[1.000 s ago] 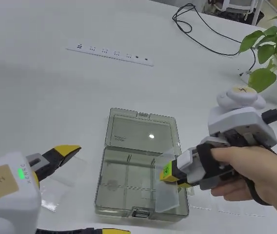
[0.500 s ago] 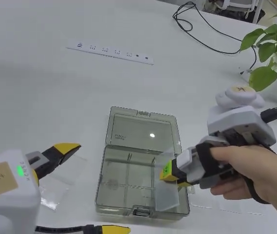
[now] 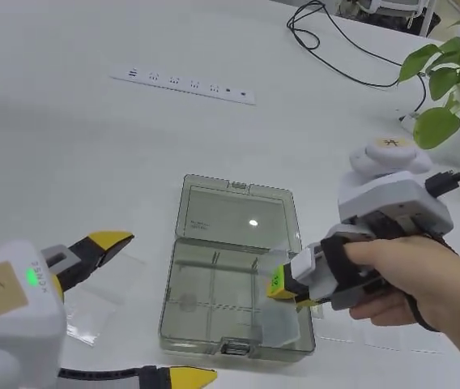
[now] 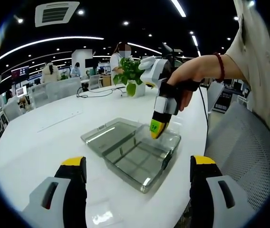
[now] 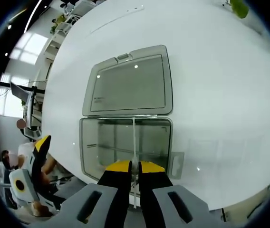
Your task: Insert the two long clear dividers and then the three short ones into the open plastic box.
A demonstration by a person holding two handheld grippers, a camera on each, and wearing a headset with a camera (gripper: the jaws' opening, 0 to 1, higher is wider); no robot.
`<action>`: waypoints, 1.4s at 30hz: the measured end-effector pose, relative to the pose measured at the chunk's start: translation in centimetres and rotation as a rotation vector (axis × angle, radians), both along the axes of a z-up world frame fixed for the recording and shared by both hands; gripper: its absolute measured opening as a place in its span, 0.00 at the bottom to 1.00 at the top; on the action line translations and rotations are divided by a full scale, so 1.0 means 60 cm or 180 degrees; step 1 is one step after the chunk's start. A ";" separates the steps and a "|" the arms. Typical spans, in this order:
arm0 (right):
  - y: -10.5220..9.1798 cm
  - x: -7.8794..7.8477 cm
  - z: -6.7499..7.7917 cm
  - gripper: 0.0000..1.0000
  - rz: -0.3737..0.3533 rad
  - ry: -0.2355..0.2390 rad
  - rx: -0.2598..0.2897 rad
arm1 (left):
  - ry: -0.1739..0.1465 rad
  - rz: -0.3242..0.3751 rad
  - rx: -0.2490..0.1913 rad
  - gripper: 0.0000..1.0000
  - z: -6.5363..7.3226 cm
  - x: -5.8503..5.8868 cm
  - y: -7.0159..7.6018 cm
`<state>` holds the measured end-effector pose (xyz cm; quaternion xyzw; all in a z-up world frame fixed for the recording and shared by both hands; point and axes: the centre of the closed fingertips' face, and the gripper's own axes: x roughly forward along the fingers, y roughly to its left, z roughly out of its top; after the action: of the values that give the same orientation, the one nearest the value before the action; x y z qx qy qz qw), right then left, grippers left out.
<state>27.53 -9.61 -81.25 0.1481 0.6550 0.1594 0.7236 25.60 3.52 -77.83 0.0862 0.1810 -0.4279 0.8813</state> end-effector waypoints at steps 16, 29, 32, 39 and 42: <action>-0.004 0.014 -0.005 0.06 -0.0011 0.0025 0.0036 | -0.0005 0.0014 0.0018 0.91 0.001 0.002 -0.001; 0.006 0.003 -0.001 0.06 0.0288 -0.0220 -0.0309 | -0.0017 0.0025 0.0021 0.91 0.002 0.002 -0.002; 0.013 -0.001 0.000 0.06 0.0505 -0.0339 -0.0527 | -0.0010 0.0041 -0.0003 0.91 0.003 0.002 -0.001; 0.015 0.011 -0.016 0.06 0.0805 -0.0548 -0.0916 | 0.0006 0.0120 -0.0062 0.89 0.007 0.005 0.000; 0.019 0.010 -0.026 0.06 0.0835 -0.0589 -0.0991 | -0.0003 0.0144 -0.0070 0.89 0.008 0.005 0.000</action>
<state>28.16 -8.50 -82.79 -0.0671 0.6162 0.1620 0.7678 25.92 3.52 -77.35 0.0726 0.1779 -0.4097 0.8917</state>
